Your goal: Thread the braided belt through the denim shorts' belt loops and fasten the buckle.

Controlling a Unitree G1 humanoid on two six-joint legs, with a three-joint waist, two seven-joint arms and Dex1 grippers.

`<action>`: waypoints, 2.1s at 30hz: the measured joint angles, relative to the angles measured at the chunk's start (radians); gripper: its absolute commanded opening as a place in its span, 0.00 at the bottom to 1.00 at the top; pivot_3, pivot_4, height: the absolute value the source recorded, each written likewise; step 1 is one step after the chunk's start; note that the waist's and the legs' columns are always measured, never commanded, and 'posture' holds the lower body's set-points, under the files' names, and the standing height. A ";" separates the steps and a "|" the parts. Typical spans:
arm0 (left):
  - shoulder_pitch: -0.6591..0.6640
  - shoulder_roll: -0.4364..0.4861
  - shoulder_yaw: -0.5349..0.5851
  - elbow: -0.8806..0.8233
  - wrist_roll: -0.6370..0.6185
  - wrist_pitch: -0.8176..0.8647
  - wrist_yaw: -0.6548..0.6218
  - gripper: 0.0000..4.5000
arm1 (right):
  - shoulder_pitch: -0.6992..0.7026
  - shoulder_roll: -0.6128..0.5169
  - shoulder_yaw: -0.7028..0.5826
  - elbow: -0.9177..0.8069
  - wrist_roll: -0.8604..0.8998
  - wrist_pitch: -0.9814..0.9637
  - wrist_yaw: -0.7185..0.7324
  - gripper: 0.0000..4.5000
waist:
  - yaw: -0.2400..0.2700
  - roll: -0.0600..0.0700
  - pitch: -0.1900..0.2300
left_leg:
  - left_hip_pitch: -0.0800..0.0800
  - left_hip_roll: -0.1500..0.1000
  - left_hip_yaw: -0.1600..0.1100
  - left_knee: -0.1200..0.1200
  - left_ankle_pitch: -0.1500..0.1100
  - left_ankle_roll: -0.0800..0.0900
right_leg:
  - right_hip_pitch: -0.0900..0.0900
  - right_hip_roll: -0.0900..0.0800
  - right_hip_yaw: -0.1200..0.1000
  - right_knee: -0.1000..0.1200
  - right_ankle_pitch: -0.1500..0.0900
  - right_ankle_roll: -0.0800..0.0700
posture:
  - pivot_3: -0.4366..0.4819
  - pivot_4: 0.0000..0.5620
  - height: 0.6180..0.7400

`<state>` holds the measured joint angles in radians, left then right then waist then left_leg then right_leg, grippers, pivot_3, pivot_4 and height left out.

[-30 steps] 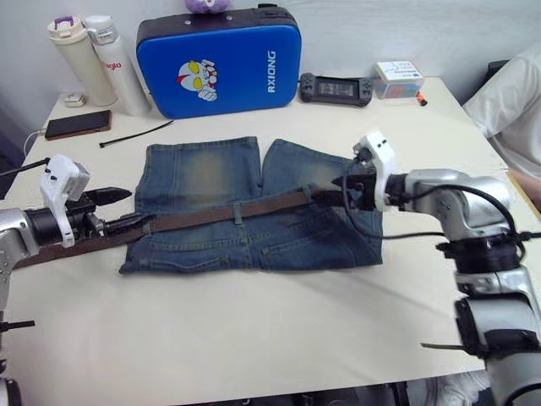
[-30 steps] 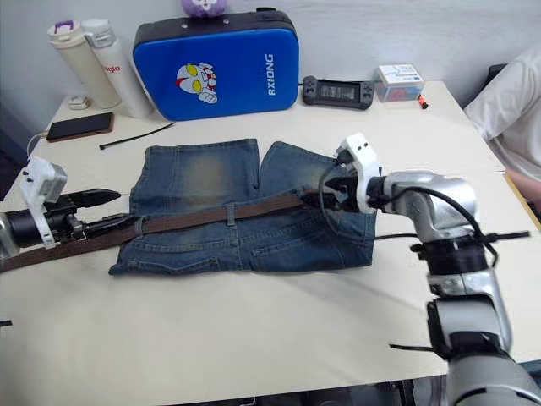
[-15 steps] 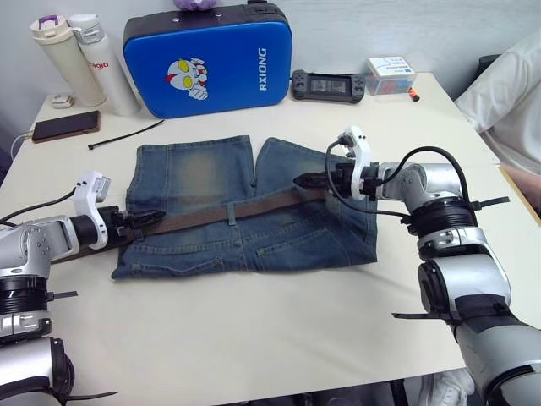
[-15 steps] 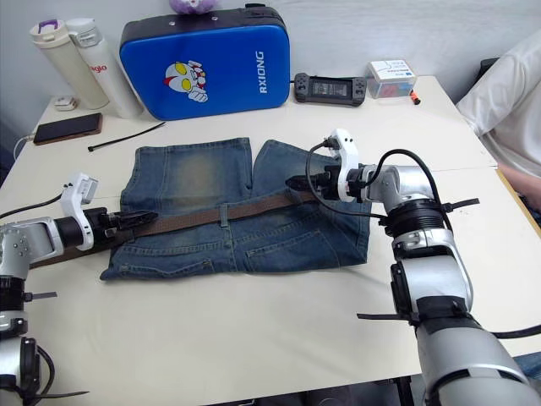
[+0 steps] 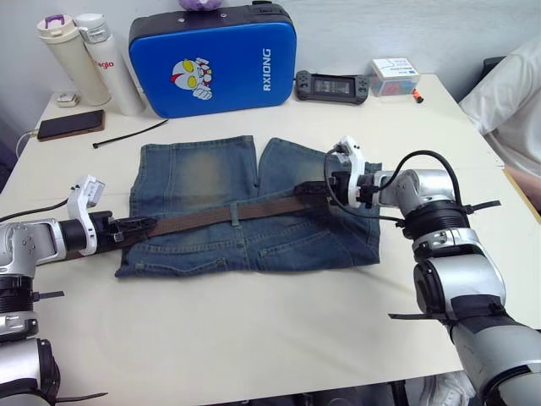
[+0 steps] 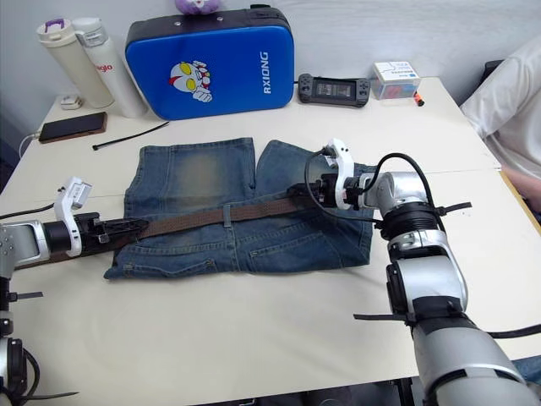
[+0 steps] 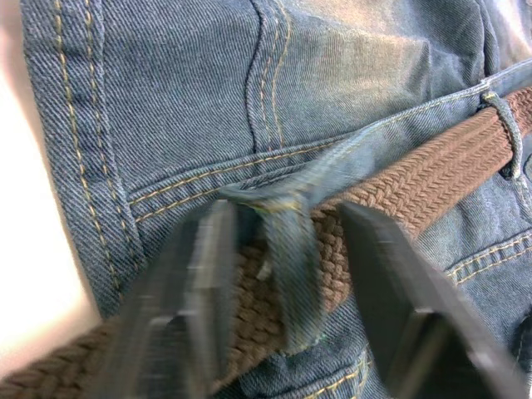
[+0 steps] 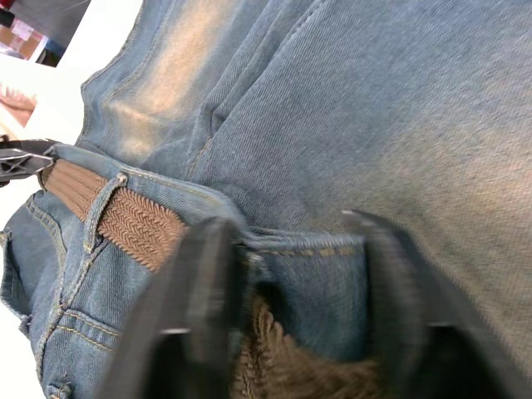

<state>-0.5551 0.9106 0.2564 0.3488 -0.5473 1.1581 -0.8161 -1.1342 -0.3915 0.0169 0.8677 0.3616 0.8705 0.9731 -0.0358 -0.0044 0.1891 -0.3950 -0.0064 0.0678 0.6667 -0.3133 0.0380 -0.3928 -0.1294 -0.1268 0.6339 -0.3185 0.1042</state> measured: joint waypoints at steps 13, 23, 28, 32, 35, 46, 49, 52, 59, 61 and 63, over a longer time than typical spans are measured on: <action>0.220 0.092 0.010 -0.276 -0.021 -0.256 -0.285 0.03 | 0.394 -0.197 0.080 -0.765 0.009 -0.323 0.294 0.00 | 0.009 0.000 0.000 | -0.003 -0.001 -0.002 0.000 -0.001 -0.001 | -0.002 -0.002 0.000 -0.001 0.000 0.000 | 0.48 0.27 0.87; 0.683 0.117 0.108 -0.695 0.152 -0.755 -0.394 0.03 | 0.839 -0.385 -0.040 -1.223 0.218 -0.431 0.458 0.00 | 0.029 0.001 0.001 | 0.008 0.001 0.000 -0.001 -0.001 -0.001 | 0.013 -0.005 0.002 -0.013 0.000 0.000 | 0.48 0.27 0.87; 0.881 0.113 0.083 -0.776 0.303 -0.938 -0.362 0.03 | 1.034 -0.440 -0.003 -1.168 0.052 -0.717 0.479 0.00 | 0.043 0.002 0.001 | 0.010 0.001 0.000 -0.002 -0.004 -0.001 | 0.016 -0.005 0.002 -0.016 0.000 0.000 | 0.48 0.27 0.87; 0.920 0.116 0.072 -0.790 0.341 -0.980 -0.338 0.11 | 1.138 -0.480 0.033 -1.158 -0.022 -0.829 0.470 0.00 | 0.054 0.003 0.001 | 0.011 0.001 0.000 0.000 -0.004 -0.001 | 0.017 -0.005 0.002 -0.016 0.000 0.000 | 0.48 0.27 0.87; 0.949 0.129 0.057 -0.804 0.344 -0.959 -0.338 0.36 | 1.199 -0.536 0.063 -1.191 -0.048 -0.822 0.457 0.22 | 0.060 0.003 0.001 | 0.011 0.001 -0.001 0.000 -0.004 -0.001 | 0.018 -0.006 0.002 -0.016 0.000 0.000 | 0.48 0.27 0.87; 0.967 0.269 0.230 -0.735 -0.007 -0.576 -0.618 1.00 | 1.215 -0.767 -0.019 -1.250 0.121 -0.666 0.547 0.99 | 0.059 0.005 0.003 | 0.019 0.003 -0.003 0.000 -0.008 -0.001 | 0.026 -0.006 0.002 -0.023 -0.001 -0.001 | 0.48 0.27 0.87; 0.891 0.311 0.311 -0.701 -0.134 -0.469 -0.684 1.00 | 1.104 -0.810 -0.073 -1.249 0.270 -0.552 0.566 0.99 | 0.056 0.009 0.005 | 0.019 0.003 -0.003 0.000 -0.009 -0.001 | 0.026 -0.007 0.002 -0.023 -0.001 -0.002 | 0.48 0.27 0.87; 0.730 0.308 0.308 -0.644 -0.206 -0.408 -0.663 1.00 | 0.917 -0.763 -0.102 -1.210 0.349 -0.476 0.534 0.99 | 0.055 0.010 0.006 | 0.020 0.004 -0.003 -0.002 -0.009 -0.003 | 0.026 -0.006 0.001 -0.023 -0.002 -0.003 | 0.48 0.27 0.87; 0.202 0.110 -0.065 -0.491 -0.093 -0.251 -0.247 1.00 | 0.508 -0.492 0.116 -0.930 0.114 -0.370 0.265 0.99 | 0.057 0.009 0.006 | 0.014 0.001 0.000 0.002 -0.004 -0.001 | 0.017 -0.003 0.001 -0.008 -0.001 -0.003 | 0.48 0.27 0.87; 0.120 0.045 -0.199 -0.443 0.019 -0.252 -0.133 1.00 | 0.449 -0.429 0.183 -0.842 0.022 -0.375 0.212 0.99 | 0.057 0.009 0.006 | 0.006 0.001 0.001 0.005 -0.003 0.000 | 0.010 0.000 -0.001 -0.006 -0.001 -0.002 | 0.48 0.27 0.87; 0.082 -0.014 -0.289 -0.385 0.107 -0.261 -0.055 1.00 | 0.420 -0.388 0.240 -0.751 -0.053 -0.378 0.185 0.99 | 0.057 0.008 0.006 | 0.001 0.001 0.001 0.008 -0.003 0.001 | 0.007 0.001 -0.003 -0.005 -0.001 -0.002 | 0.48 0.27 0.87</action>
<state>-0.4726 0.8963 -0.0326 -0.0366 -0.4401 0.8968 -0.8706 -0.7144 -0.7791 0.2570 0.1167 0.3084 0.4924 1.1585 0.0213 0.0039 0.1951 -0.3940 -0.0058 0.0684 0.6745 -0.3162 0.0388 -0.3859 -0.1288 -0.1295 0.6285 -0.3195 0.1023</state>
